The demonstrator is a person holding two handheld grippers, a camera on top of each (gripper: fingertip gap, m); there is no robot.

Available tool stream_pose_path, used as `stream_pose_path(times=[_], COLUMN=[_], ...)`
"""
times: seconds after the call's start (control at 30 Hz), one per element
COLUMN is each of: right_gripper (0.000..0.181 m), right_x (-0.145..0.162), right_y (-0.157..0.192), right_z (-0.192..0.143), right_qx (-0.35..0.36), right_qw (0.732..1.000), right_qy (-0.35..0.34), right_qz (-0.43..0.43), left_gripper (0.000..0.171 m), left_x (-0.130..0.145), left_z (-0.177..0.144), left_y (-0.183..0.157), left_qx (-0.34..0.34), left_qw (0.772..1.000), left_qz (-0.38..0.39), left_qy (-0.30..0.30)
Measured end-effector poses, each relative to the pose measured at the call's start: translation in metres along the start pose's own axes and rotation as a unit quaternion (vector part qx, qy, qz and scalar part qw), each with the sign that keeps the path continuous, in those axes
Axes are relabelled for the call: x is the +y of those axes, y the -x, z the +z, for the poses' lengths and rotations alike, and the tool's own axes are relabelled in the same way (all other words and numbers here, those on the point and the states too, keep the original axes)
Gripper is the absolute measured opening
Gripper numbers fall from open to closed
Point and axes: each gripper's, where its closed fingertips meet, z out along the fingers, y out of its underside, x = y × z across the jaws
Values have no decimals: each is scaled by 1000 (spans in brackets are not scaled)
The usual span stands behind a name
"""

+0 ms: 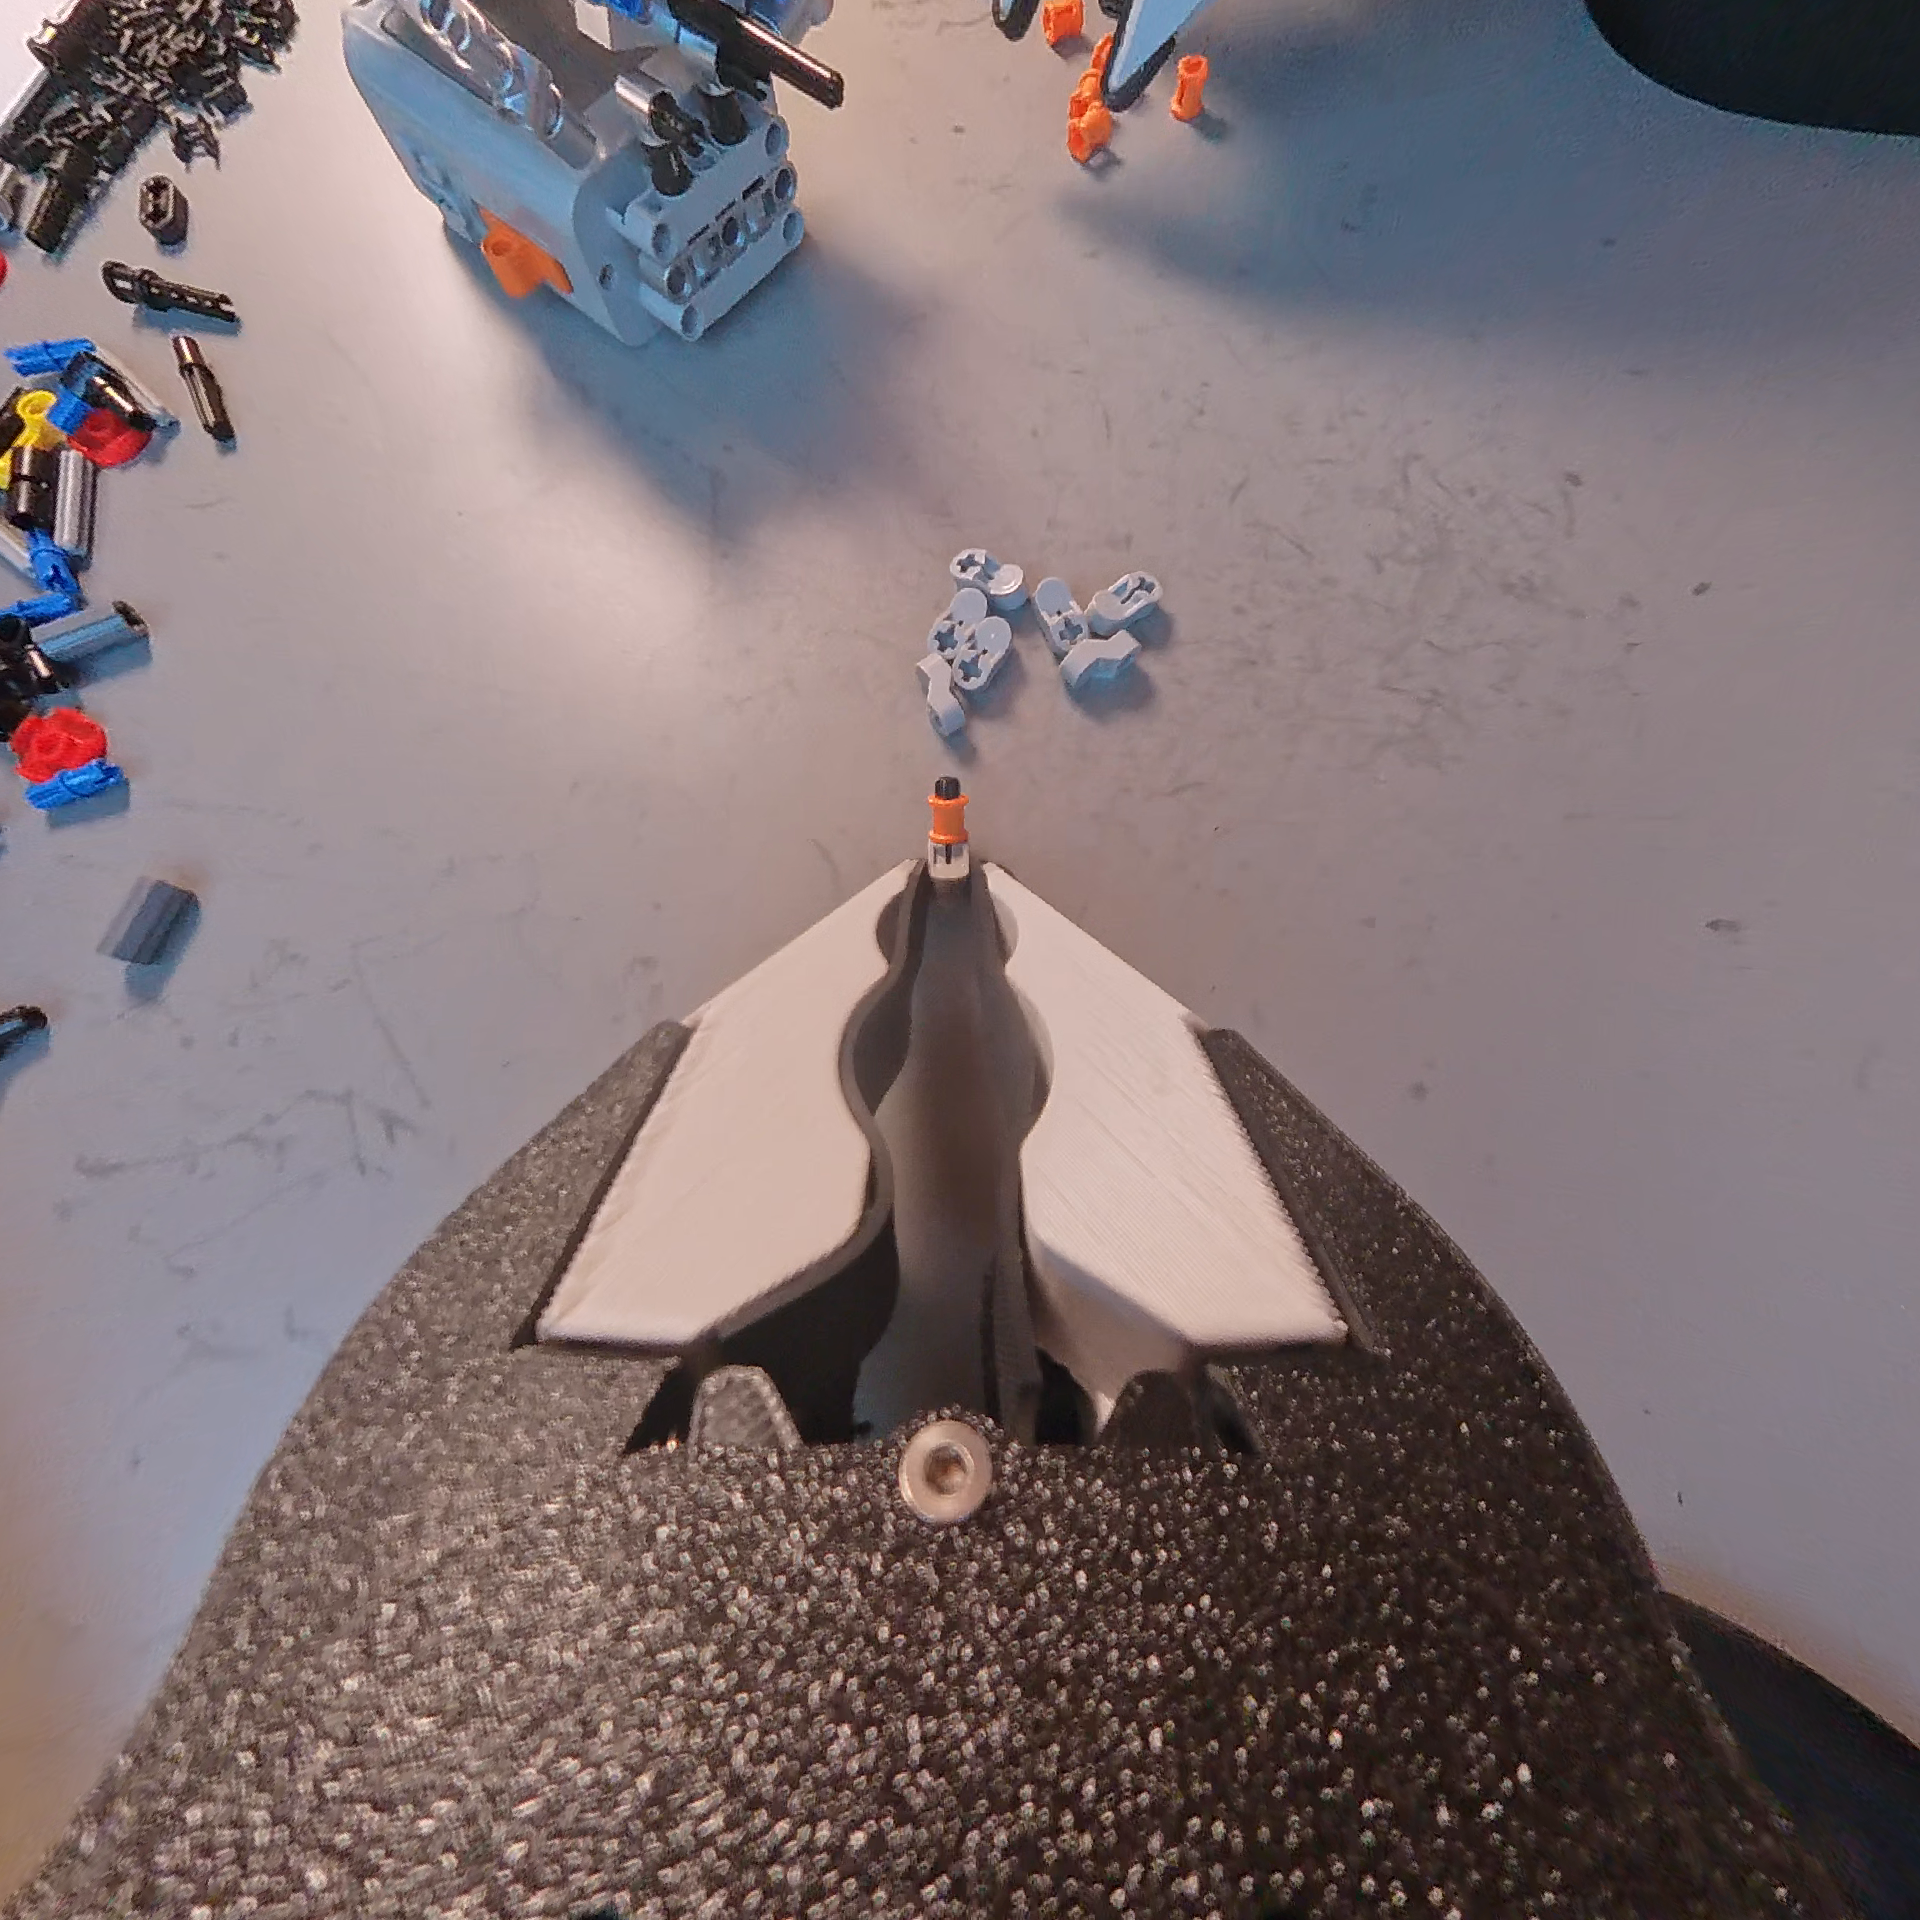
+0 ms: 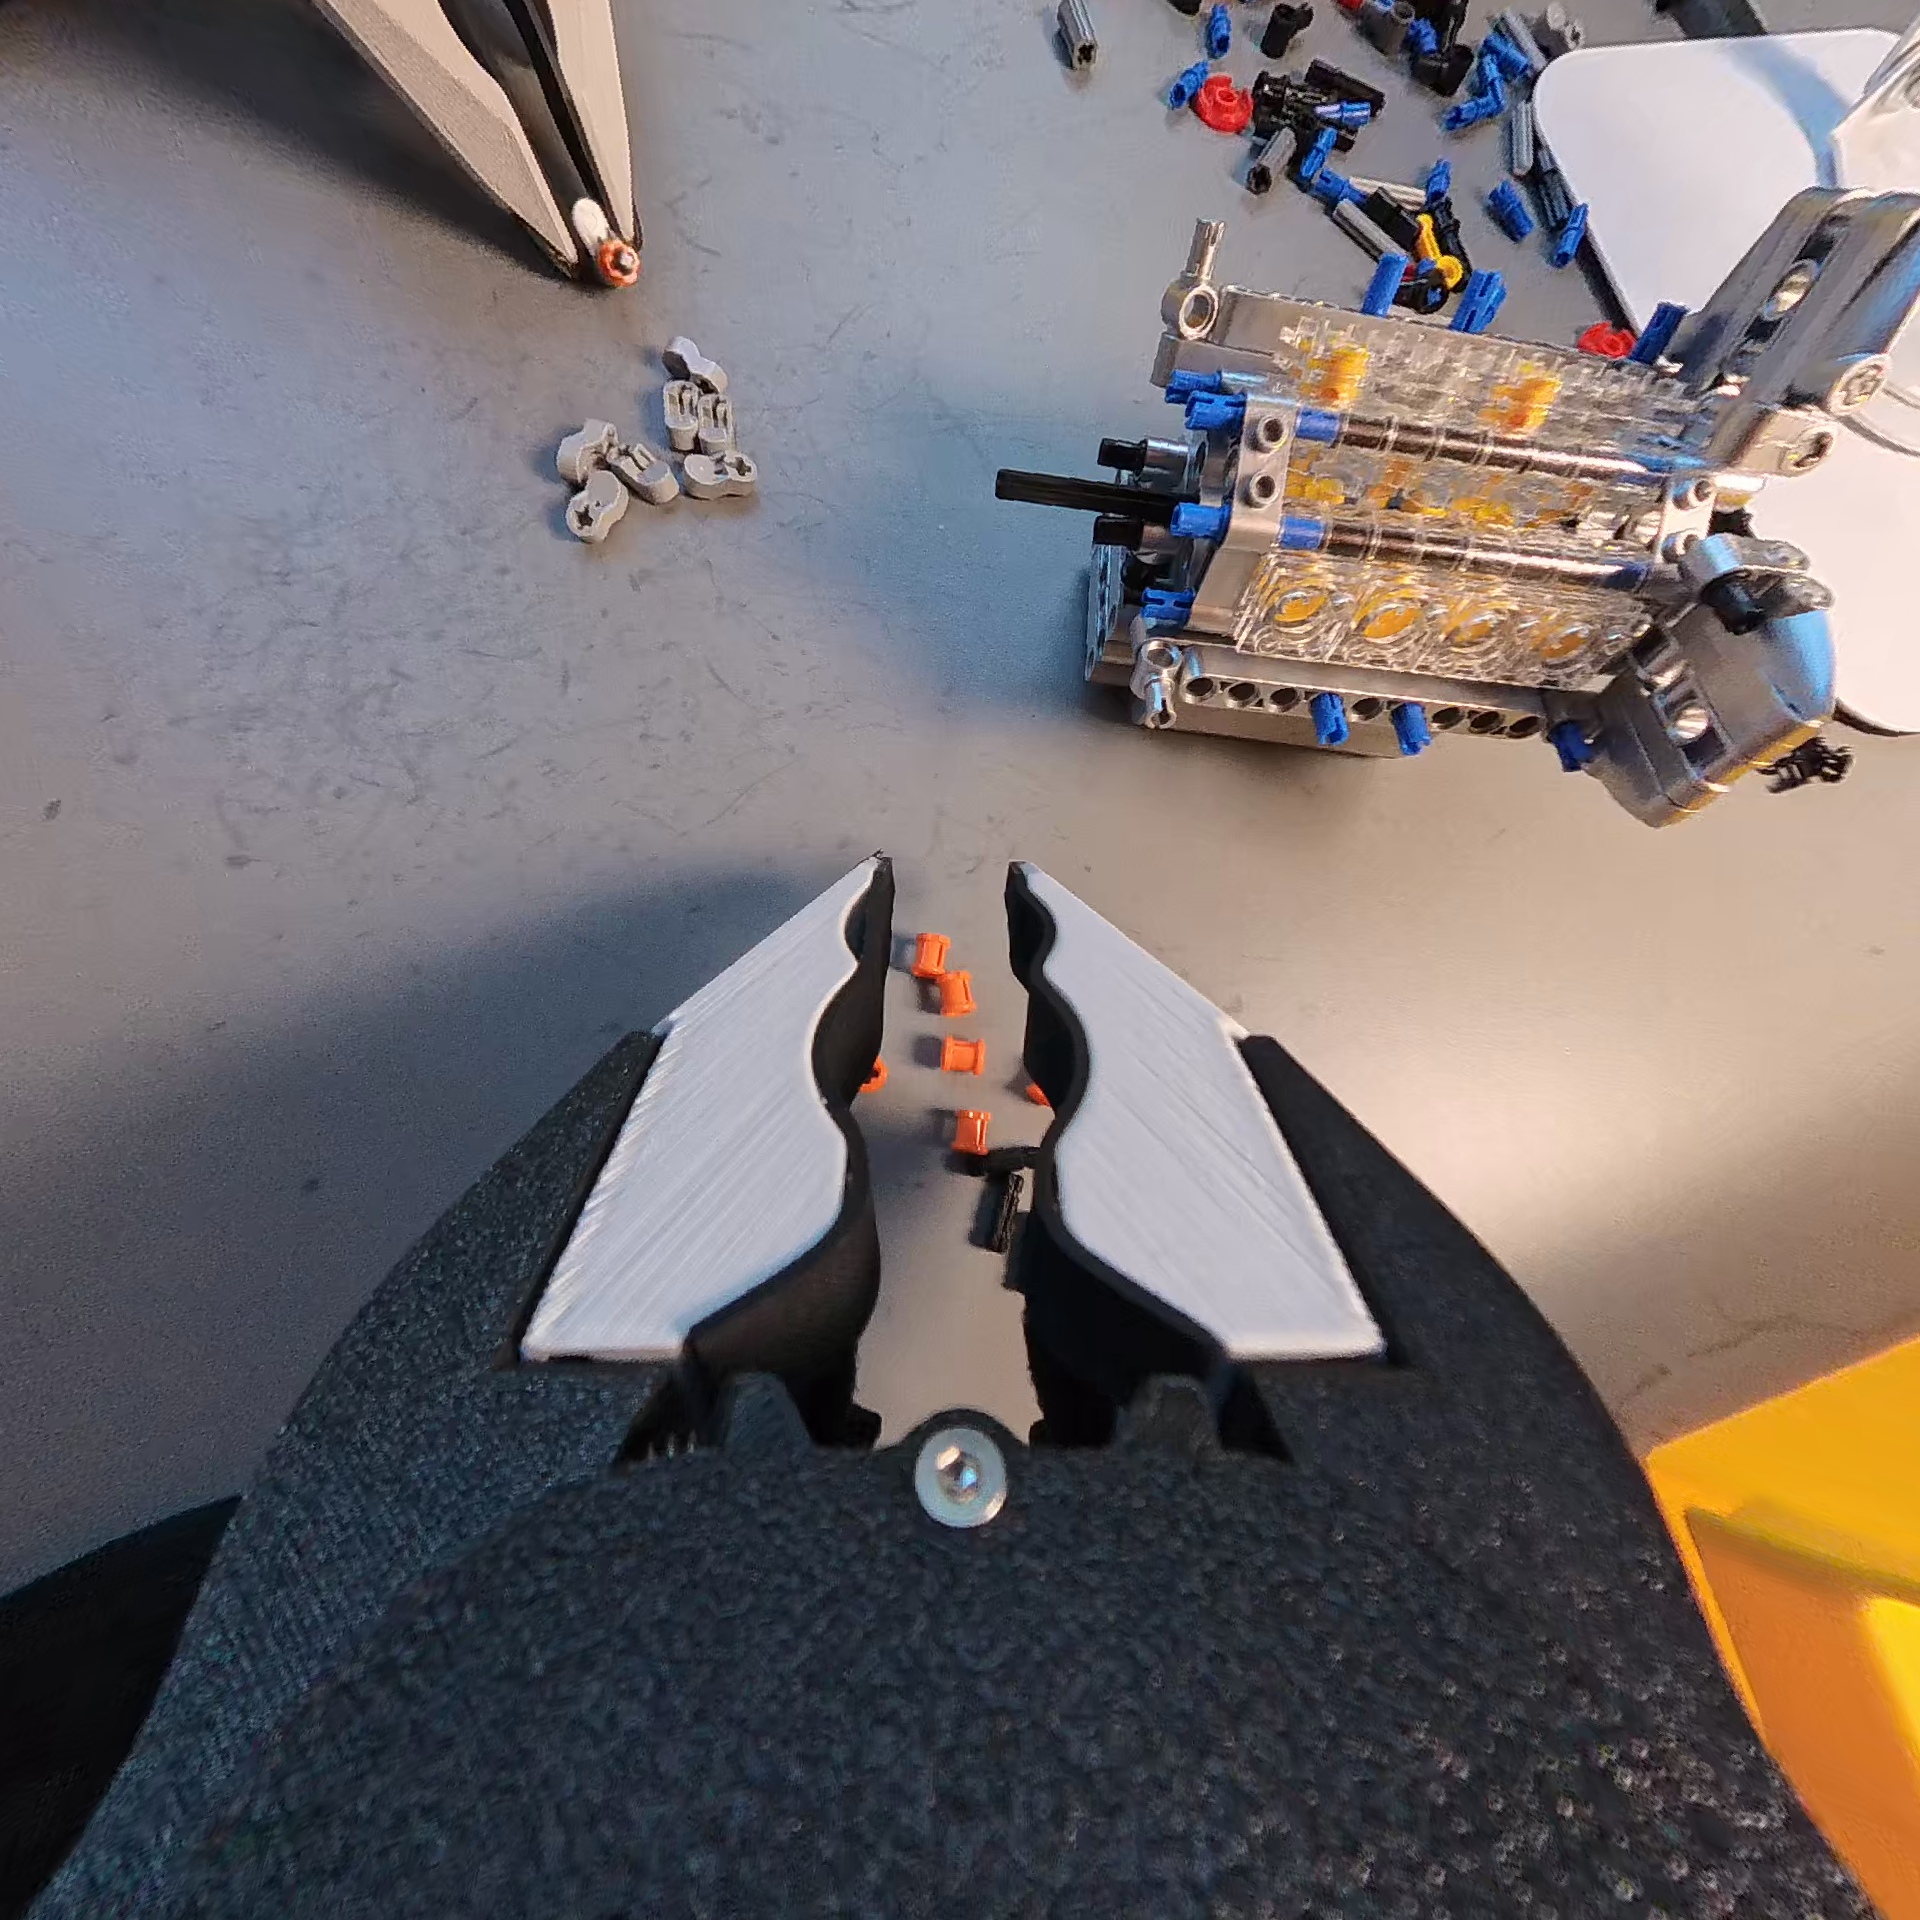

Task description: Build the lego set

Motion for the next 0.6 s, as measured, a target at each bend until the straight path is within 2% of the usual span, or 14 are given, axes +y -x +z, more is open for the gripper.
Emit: stream_pose_path(times=[0.27, 0.6], right_gripper=[17, 8], right_x=[14, 17], right_y=[8, 3], right_z=[-1, 2], right_qx=[-26, -13], right_qw=[999, 999], right_qy=[34, 44], right_qz=[-9, -4], left_gripper=[10, 16], left_x=[0, -10], left_z=[-4, -9], left_y=[10, 19], left_qx=[-23, -47], left_qw=[1000, 998], left_qz=[-5, -21], left_qy=[-4, -34])
